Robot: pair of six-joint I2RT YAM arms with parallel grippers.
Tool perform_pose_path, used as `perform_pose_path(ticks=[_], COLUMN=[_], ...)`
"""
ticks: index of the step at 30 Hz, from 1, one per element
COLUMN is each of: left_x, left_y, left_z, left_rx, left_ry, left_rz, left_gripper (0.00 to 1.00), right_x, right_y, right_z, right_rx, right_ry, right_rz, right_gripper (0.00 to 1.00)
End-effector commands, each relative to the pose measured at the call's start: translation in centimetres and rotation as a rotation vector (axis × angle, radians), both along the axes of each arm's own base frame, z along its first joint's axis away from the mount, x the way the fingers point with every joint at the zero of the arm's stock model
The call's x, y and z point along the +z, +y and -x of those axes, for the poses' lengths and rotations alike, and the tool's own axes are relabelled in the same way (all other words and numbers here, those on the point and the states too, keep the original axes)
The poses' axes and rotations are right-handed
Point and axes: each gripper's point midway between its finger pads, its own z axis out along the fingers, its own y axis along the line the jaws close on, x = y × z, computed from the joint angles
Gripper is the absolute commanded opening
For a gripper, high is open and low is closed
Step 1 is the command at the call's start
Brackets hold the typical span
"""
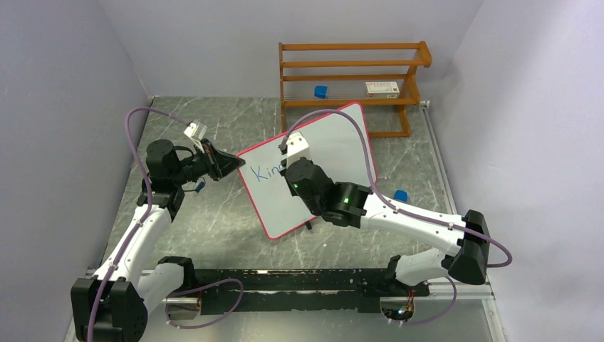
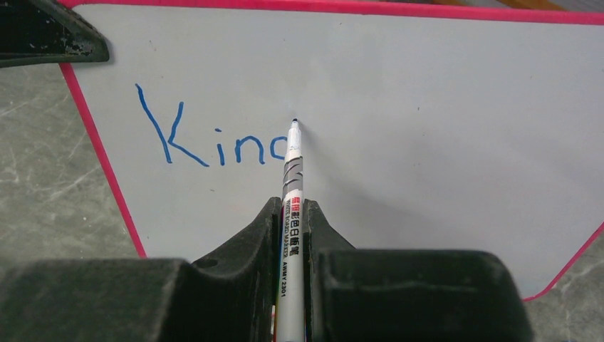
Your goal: Write a sentence on the whiteboard
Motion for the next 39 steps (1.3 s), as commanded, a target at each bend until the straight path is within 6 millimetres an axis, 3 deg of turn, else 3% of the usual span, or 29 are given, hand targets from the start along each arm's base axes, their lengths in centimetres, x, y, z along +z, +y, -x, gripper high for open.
perform_pose_path(ticks=[1,15,39], left_x=[-1.4,-1.5,-1.4], left_y=[0.3,0.2,0.3], left_z=[-0.3,-0.2,-0.3], left_rx=[0.006,0.004,0.011], left_ry=[0.022,0.025,0.021], left_rz=[-0.036,-0.035,-0.038], left_gripper=[0.05,0.05,0.05], right_x=[2.2,2.5,-0.7], right_y=[-0.1,0.7,-0.4], right_z=[-0.9,-1.5,-0.3], right_rx=[-0.03,-0.015,0.003], right_ry=[-0.053,-0.06,0.049], right_rz=[-0.051,-0.048,0.034], right_gripper=[0.0,0.0,0.0])
